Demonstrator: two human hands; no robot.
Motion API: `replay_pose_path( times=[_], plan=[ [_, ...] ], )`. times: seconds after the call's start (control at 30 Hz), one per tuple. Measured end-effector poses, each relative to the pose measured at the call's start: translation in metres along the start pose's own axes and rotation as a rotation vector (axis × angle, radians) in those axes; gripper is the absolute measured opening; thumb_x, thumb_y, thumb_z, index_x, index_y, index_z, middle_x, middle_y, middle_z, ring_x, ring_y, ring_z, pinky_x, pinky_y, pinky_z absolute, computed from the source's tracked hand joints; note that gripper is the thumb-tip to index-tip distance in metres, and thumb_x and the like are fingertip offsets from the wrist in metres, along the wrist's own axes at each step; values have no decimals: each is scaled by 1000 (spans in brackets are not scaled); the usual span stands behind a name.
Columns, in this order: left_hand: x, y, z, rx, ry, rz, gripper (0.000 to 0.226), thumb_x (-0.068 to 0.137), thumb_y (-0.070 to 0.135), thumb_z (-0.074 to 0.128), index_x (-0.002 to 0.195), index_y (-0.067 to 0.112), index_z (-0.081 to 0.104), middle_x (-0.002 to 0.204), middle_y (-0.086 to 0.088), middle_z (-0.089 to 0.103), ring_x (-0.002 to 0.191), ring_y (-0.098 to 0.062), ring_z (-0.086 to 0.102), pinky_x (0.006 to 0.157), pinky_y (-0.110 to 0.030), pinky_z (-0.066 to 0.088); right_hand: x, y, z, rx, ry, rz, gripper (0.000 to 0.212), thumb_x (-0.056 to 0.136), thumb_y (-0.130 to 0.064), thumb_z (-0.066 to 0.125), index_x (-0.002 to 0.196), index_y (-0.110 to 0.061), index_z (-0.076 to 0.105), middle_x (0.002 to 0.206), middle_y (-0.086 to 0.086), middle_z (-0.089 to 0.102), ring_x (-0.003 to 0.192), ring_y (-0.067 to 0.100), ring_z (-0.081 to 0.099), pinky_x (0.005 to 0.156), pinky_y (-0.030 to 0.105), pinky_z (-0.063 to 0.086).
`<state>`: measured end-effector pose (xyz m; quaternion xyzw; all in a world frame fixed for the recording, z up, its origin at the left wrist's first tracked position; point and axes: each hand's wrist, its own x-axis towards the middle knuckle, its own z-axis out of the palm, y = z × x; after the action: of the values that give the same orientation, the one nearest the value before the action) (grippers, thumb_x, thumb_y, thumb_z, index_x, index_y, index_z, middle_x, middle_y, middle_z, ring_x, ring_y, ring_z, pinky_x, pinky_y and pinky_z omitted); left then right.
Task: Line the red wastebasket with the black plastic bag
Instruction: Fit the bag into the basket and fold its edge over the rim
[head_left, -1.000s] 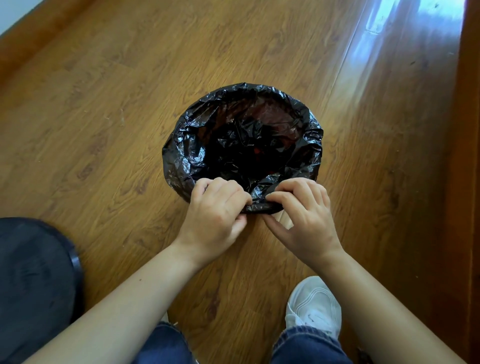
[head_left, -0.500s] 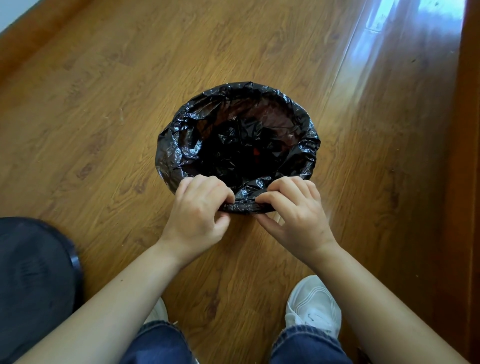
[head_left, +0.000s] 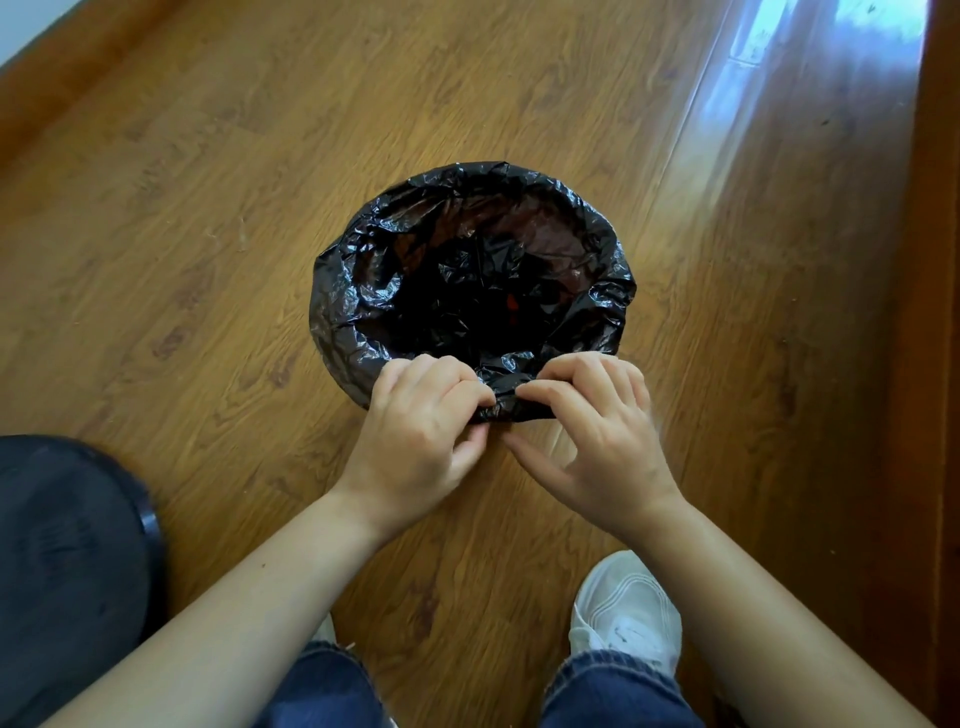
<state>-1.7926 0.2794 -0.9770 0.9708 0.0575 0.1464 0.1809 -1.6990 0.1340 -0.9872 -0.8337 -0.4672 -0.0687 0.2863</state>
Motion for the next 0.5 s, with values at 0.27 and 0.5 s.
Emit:
replay_pose_path(
  times=[0.27, 0.5],
  plan=[
    [-4, -5, 3, -86, 2, -70, 16, 65, 2, 61, 80, 6, 60, 79, -8, 60, 78, -17, 45, 74, -29, 31, 10, 10, -11, -18, -74, -51, 26, 78, -33, 61, 84, -9, 70, 82, 8, 64, 82, 28, 61, 88, 37, 34],
    [-3, -3, 2, -83, -7, -107, 17, 67, 10, 62, 83, 6, 60, 83, -9, 60, 81, -17, 45, 77, -29, 32, 13, 3, 1, -50, -29, -39, 12, 71, -17, 68, 72, -6, 64, 73, 10, 61, 70, 30, 59, 69, 35, 35]
  ],
)
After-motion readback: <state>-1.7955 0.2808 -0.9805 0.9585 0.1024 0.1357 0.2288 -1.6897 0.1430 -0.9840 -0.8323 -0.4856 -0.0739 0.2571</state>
